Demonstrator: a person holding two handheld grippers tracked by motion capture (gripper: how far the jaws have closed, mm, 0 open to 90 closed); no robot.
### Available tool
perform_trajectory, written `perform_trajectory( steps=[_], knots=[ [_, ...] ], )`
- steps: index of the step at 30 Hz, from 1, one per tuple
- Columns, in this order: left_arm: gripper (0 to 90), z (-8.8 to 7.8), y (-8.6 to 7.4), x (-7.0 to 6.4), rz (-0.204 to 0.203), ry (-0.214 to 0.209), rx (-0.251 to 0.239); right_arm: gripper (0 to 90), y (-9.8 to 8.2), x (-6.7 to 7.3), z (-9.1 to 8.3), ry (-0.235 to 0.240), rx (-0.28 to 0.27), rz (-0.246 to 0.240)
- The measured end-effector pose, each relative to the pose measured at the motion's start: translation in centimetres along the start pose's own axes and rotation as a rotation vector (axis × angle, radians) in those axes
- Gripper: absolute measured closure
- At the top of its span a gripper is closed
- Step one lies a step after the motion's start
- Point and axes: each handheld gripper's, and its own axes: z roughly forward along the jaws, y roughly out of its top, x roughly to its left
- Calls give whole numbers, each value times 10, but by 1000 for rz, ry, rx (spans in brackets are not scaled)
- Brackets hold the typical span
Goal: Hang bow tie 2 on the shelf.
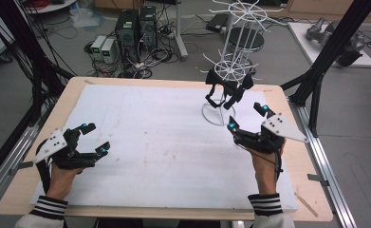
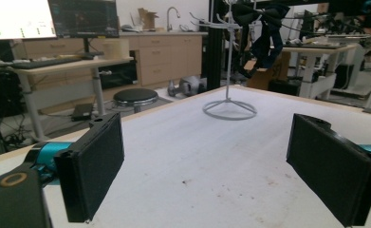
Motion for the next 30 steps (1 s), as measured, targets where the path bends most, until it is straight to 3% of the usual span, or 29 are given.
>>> perform_trajectory(
  steps=[6, 12, 14, 16, 22, 30],
  knots=[
    [125, -4, -13, -4, 11, 34, 7, 112, -37, 4, -17, -32, -17, 24],
    [125, -7, -21, -7, 34, 47, 6, 112, -66, 7, -28, -50, -48, 8],
    [125, -7, -24, -8, 34, 56, -3, 109, -71, 8, -29, -51, -12, 3],
    [125, -9, -28, -8, 34, 72, -13, 110, -80, 12, -31, -50, -53, -3],
    [125, -9, -41, -10, 26, 83, 1, 109, -103, 15, -32, -40, -2, 7],
    [125, -11, -44, -10, 36, 95, 6, 110, -118, 14, -29, -49, -11, 20]
  ],
)
